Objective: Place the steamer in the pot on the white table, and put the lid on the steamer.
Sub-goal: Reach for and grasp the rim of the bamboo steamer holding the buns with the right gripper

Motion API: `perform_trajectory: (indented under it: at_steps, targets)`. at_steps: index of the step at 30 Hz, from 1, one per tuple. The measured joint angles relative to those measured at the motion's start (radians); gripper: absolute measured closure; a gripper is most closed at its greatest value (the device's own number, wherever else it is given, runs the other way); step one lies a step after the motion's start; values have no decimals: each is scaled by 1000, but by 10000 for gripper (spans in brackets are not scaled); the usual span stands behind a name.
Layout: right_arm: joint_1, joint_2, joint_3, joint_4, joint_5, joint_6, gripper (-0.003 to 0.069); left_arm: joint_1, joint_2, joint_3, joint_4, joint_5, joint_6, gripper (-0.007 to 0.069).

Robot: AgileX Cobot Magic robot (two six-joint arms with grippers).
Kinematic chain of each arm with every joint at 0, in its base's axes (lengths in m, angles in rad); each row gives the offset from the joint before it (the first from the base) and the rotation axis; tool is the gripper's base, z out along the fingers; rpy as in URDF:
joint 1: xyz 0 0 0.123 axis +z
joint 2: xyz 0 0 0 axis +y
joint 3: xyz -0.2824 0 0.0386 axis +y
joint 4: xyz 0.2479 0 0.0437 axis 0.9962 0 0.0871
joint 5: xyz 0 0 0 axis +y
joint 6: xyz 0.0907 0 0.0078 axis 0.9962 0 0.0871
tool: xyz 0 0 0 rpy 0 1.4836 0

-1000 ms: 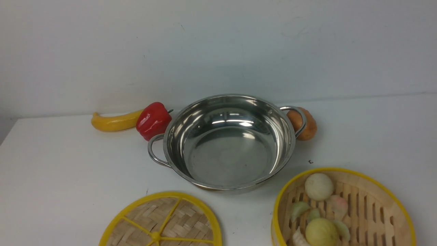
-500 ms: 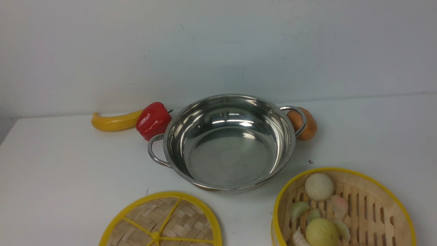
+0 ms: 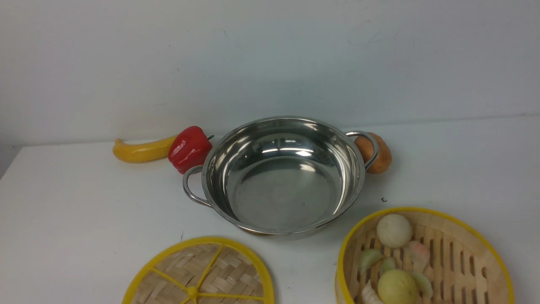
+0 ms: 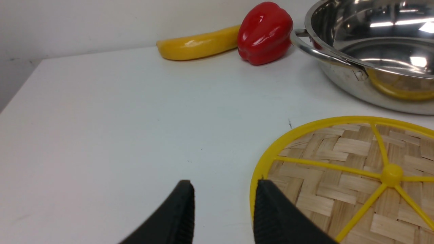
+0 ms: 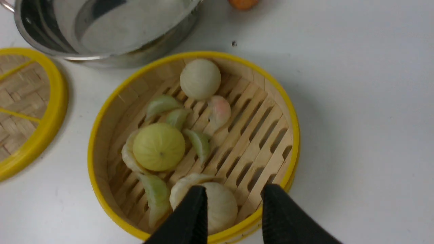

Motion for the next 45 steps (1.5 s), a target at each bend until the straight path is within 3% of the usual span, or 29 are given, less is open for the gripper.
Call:
perform_trajectory:
  at_steps: [10, 17, 25, 45]
  targets:
    - [0, 315, -71, -8, 18, 4, 414, 0, 0, 0, 0, 0, 0, 384]
    - [0, 529, -230, -103, 100, 0, 370, 0, 0, 0, 0, 0, 0, 384]
    - [0, 689, -248, -110, 124, -21, 356, 0, 0, 0, 0, 0, 0, 384]
    - [0, 931, -250, -155, -67, -30, 356, 0, 0, 0, 0, 0, 0, 384]
